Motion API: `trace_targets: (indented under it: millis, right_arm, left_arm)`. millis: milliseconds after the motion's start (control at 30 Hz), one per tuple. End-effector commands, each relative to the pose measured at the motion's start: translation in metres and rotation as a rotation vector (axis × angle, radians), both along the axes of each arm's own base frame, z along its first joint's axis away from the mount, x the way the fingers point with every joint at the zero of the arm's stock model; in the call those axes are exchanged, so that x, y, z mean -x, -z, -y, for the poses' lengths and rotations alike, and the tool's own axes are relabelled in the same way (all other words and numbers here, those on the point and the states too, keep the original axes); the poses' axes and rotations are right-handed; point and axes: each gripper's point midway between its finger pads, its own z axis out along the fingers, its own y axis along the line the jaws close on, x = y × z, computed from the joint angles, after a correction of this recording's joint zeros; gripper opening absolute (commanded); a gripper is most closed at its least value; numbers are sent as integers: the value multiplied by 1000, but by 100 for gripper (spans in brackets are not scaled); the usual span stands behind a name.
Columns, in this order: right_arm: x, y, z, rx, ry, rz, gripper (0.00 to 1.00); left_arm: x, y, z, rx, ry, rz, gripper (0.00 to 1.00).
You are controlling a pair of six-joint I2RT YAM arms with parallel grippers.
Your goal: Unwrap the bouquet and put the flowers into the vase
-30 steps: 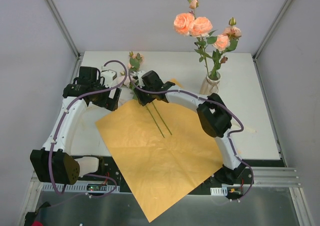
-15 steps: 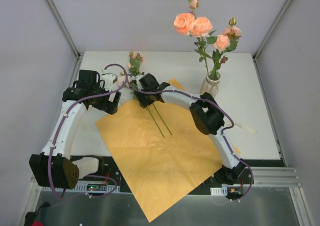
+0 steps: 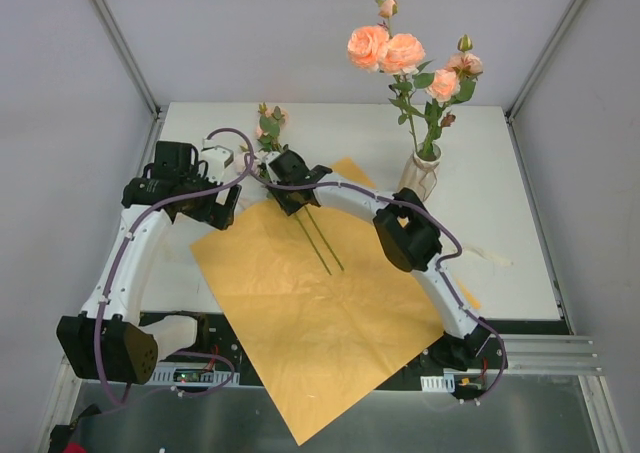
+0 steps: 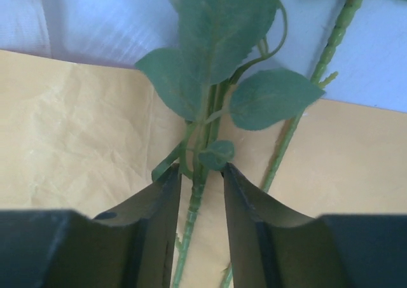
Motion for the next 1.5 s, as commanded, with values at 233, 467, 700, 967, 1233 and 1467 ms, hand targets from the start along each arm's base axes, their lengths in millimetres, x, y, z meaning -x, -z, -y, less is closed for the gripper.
trace_targets:
  millis: [233,467,700,967,1233,1467]
  right_arm:
    - [-2,-40,-9,-39,21,62,1]
    - [0,-169,-12,-259,29,210,1]
    - [28,-282,28,-397,6,380,1]
    - [83,-414,80,-608,-106,644,1]
    - [139,-551,173,-854,-110,1203,1]
    - [128,-588,267,-927,180,1403,1]
  left_arm:
    - [7,-12,-11,-46,-11,44,99]
    - [2,-11,-12,-32,-66,18,99]
    - [-23,-58,-46,3,-299,167,99]
    - [-21,-78,-42,132,-277,166,99]
    - [-21,-78,-34,175,-256,152,99]
    - [-19,-76,-26,204,-212,140,99]
